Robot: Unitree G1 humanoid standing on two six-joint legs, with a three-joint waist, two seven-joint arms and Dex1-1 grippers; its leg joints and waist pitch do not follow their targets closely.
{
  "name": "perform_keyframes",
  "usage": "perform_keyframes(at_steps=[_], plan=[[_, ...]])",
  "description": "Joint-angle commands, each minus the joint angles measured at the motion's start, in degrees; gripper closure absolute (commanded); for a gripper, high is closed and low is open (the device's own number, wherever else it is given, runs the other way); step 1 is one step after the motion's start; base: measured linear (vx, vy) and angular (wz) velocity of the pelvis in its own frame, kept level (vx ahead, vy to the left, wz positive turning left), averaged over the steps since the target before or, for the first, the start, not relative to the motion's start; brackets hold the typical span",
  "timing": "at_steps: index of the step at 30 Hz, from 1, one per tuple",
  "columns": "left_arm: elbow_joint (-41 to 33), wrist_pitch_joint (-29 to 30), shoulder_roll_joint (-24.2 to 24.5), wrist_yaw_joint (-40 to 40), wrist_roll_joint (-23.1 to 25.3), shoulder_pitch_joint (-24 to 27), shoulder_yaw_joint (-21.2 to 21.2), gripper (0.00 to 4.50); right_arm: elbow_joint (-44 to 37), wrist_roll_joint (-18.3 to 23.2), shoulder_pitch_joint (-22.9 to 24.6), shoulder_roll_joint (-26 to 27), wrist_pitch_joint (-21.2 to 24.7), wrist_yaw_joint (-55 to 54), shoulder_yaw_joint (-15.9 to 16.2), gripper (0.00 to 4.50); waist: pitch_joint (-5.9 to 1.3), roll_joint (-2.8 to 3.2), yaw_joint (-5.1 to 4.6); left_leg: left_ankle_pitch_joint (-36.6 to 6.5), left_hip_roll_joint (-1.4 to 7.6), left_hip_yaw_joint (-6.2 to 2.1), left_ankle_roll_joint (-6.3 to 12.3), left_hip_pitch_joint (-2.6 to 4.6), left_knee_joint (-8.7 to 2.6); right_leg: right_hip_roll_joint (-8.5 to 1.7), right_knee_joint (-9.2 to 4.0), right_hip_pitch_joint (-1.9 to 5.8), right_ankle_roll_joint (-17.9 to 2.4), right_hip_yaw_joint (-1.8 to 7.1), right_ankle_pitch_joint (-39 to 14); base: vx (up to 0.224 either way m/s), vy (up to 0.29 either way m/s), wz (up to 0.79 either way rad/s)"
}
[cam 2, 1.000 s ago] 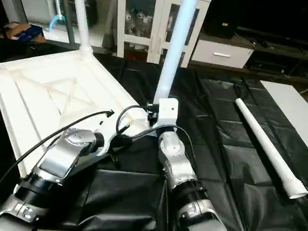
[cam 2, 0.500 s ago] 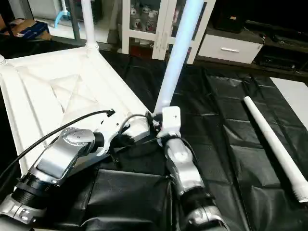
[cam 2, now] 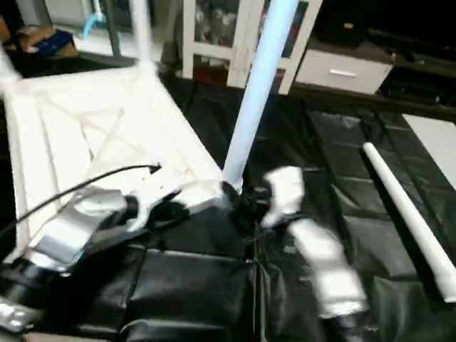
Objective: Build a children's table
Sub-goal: Insert table leg to table base, then rotate leg to tighten
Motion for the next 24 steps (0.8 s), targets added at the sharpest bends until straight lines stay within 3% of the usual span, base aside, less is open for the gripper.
perform_keyframes(at_steps=[1, 2, 3, 4, 5, 8, 12, 13, 20, 24], plan=[[-0.7, -5.8, 1.4, -7.9, -2.4, 2.1, -3.8, 4.5, -0.1, 2.7, -0.2, -6.3, 3.8, 11.8, -1.3, 0.15, -2.5, 0.89, 0.14, -4.2, 1.83, 0.13, 5.62, 0.2, -3.15, -3.86, -3.55, 2.94, -11.1, 3.44, -1.2, 0.0, 0.0, 0.0], [-0.9, -6.6, 1.7, -8.7, -2.7, 2.3, -3.9, 4.5, 0.2, 2.9, -0.4, -7.0, 4.4, 13.0, -1.3, 0.15, -2.53, 0.67, 0.4, -3.9, 1.97, 0.13, 6.05, 0.13, -3.08, -4.0, -3.5, 3.13, -11.7, 3.47, -1.0, 0.0, 0.0, 0.0], [-1.0, -7.1, 1.9, -9.3, -2.8, 2.3, -4.0, 4.5, 0.3, 3.1, -0.5, -7.5, 4.7, 13.8, -1.2, 0.15, -2.49, 1.01, 0.52, -3.9, 1.84, 0.18, 6.2, 0.15, -3.01, -3.94, -3.44, 3.01, -12.0, 3.45, -0.7, 0.0, 0.0, 0.0], [-1.3, -6.8, 2.0, -9.7, -3.0, 2.4, -4.2, 4.5, 0.3, 3.6, -0.8, -8.3, 5.6, 15.5, -1.1, 0.15, -2.57, 0.79, 0.66, -3.4, 1.86, 0.3, 6.26, 0.19, -2.95, -3.99, -3.38, 3.0, -12.4, 3.47, -0.4, 0.0, 0.0, 0.0], [-1.5, -6.7, 2.1, -9.9, -3.2, 2.4, -4.2, 4.5, 0.3, 3.8, -0.9, -8.8, 6.2, 16.4, -1.0, 0.15, -2.63, 1.02, 0.81, -3.3, 1.88, 0.31, 6.29, 0.33, -2.95, -4.0, -3.3, 2.97, -12.8, 3.45, -0.2, 0.0, 0.0, 0.0], [-0.9, -8.4, 2.5, -11.7, -3.8, 1.7, -4.9, 4.5, 1.1, 4.4, -3.0, -12.7, 6.4, 23.6, 0.9, 0.15, -2.86, 0.76, 1.2, -1.2, 1.99, 0.33, 7.15, 0.44, -2.62, -4.02, -2.83, 3.11, -14.2, 3.34, 2.6, 0.0, 0.0, 0.0], [-0.1, -10.9, 2.9, -14.3, -4.1, 1.2, -5.4, 4.5, 1.5, 6.0, -5.5, -15.6, 8.9, 31.9, 3.3, 0.15, -2.91, 0.48, 1.35, -2.4, 2.03, 0.28, 7.12, 0.36, -2.44, -4.18, -2.88, 3.16, -14.4, 3.26, -0.4, 0.0, 0.0, 0.0], [-0.1, -11.1, 2.9, -14.5, -4.1, 1.1, -5.4, 4.5, 1.6, 5.7, -6.0, -15.9, 9.1, 33.2, 3.9, 0.15, -2.88, 0.65, 1.48, -2.9, 2.11, 0.19, 6.89, 0.34, -2.44, -4.29, -2.88, 3.17, -14.2, 3.22, -1.5, 0.0, 0.0, 0.0], [0.5, -12.1, 3.2, -15.5, -3.7, 0.7, -5.8, 4.5, 7.1, 0.3, -9.5, -15.7, 4.6, 37.7, 7.0, 0.15, -3.13, 0.29, 1.54, -3.3, 1.96, 0.22, 5.32, 0.12, -2.14, -4.4, -2.78, 3.06, -13.7, 3.2, -3.7, 0.0, 0.0, 0.0], [0.4, -12.3, 3.4, -16.0, -3.8, 0.8, -5.8, 4.5, 10.3, -2.2, -11.2, -15.8, 2.4, 39.8, 9.1, 0.44, -3.3, 0.29, 1.66, -3.0, 1.9, 0.16, 5.1, 0.05, -2.0, -4.39, -2.69, 3.22, -13.3, 3.2, -3.7, 0.0, 0.0, 0.0]])
